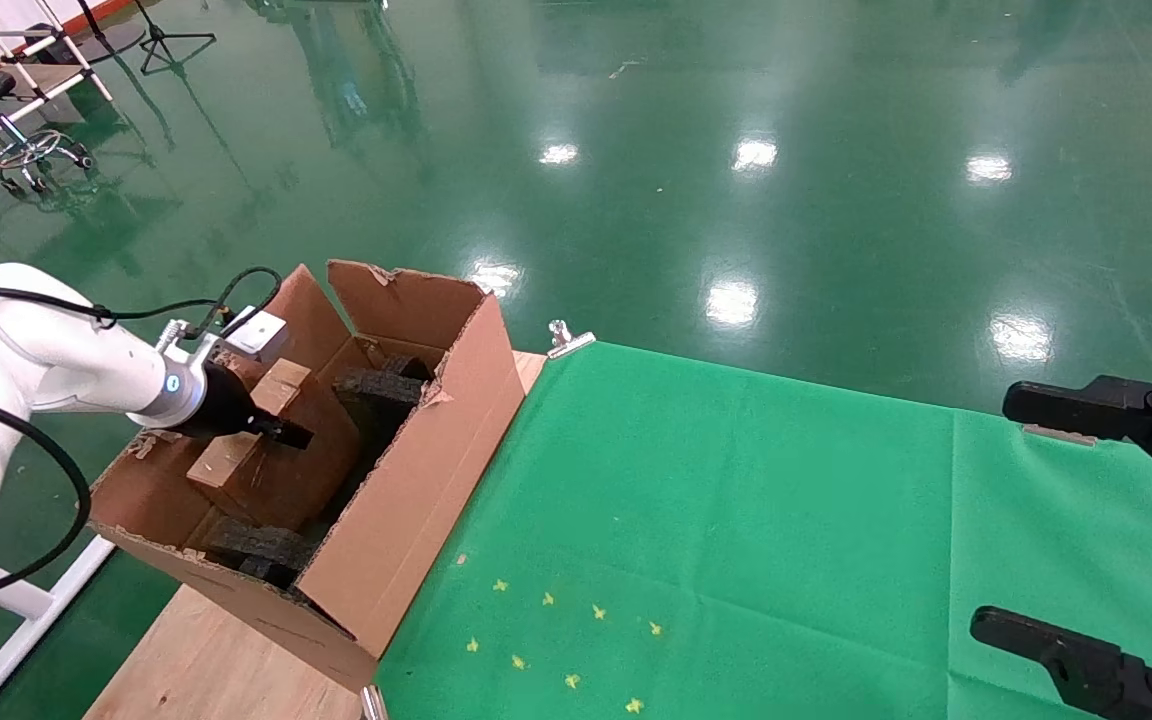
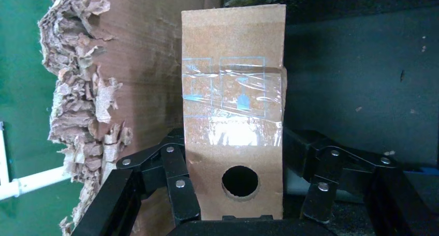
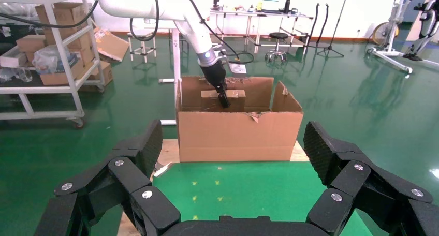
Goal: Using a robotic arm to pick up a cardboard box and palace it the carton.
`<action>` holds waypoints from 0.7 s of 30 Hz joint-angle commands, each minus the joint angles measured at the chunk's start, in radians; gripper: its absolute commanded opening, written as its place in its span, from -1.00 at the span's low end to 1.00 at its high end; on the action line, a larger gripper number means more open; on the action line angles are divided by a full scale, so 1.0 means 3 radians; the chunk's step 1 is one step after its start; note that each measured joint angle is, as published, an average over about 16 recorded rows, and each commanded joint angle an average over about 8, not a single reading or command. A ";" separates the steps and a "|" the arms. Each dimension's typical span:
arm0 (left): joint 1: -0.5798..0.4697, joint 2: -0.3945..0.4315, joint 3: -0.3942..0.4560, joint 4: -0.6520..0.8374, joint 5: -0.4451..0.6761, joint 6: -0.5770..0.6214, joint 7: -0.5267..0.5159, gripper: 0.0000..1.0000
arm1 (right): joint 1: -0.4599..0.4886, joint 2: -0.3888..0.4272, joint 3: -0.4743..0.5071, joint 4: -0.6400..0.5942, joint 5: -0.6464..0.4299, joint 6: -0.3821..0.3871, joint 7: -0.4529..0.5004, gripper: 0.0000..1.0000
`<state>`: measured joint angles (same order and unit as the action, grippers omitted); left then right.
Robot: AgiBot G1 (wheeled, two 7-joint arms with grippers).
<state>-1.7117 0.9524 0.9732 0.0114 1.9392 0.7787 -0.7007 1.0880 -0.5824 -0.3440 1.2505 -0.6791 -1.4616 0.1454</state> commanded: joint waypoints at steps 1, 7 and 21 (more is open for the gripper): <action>-0.0004 -0.0002 0.0000 0.0002 0.0001 0.0008 0.0000 1.00 | 0.0000 0.0000 0.0000 0.0000 0.0000 0.0000 0.0000 1.00; -0.0035 -0.0004 -0.0002 -0.0016 -0.0001 -0.0012 0.0004 1.00 | 0.0000 0.0000 0.0000 0.0000 0.0000 0.0000 0.0000 1.00; -0.0341 -0.0201 -0.0176 -0.0301 -0.0254 0.0258 0.0168 1.00 | 0.0000 0.0000 0.0000 0.0000 0.0000 0.0000 0.0000 1.00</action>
<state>-1.8120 0.8921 0.9248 -0.0846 1.8695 0.8509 -0.6500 1.0880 -0.5824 -0.3441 1.2504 -0.6790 -1.4616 0.1453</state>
